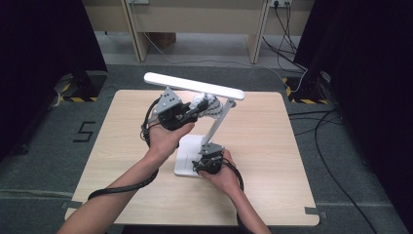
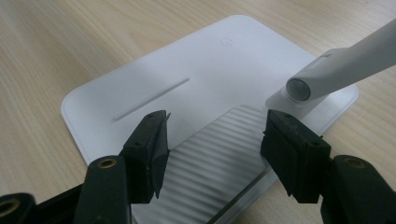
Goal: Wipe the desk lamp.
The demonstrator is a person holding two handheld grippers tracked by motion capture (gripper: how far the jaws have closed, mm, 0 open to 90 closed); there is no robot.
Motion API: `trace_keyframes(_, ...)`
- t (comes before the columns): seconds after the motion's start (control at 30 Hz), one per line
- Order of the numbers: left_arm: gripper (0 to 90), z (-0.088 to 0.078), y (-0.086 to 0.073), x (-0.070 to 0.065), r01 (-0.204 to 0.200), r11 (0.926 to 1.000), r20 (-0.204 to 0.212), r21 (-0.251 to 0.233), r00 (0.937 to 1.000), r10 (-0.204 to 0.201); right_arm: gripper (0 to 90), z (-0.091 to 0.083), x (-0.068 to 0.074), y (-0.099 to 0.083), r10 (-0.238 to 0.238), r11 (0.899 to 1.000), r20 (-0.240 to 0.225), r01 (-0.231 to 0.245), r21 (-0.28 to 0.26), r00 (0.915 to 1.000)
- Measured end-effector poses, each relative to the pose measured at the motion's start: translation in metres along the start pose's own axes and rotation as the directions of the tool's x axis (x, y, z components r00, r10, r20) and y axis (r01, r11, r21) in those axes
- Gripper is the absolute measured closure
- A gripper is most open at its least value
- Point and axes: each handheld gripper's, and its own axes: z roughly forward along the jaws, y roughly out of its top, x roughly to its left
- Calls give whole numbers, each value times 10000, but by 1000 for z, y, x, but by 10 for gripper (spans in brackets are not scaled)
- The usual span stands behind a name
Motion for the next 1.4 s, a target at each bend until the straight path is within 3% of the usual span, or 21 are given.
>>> trace_keyframes(1.4,791,10,-3,-15,-176,9998,429,135,9989,170,410,0,0,0,3,10000,5,-3,-20,10000)
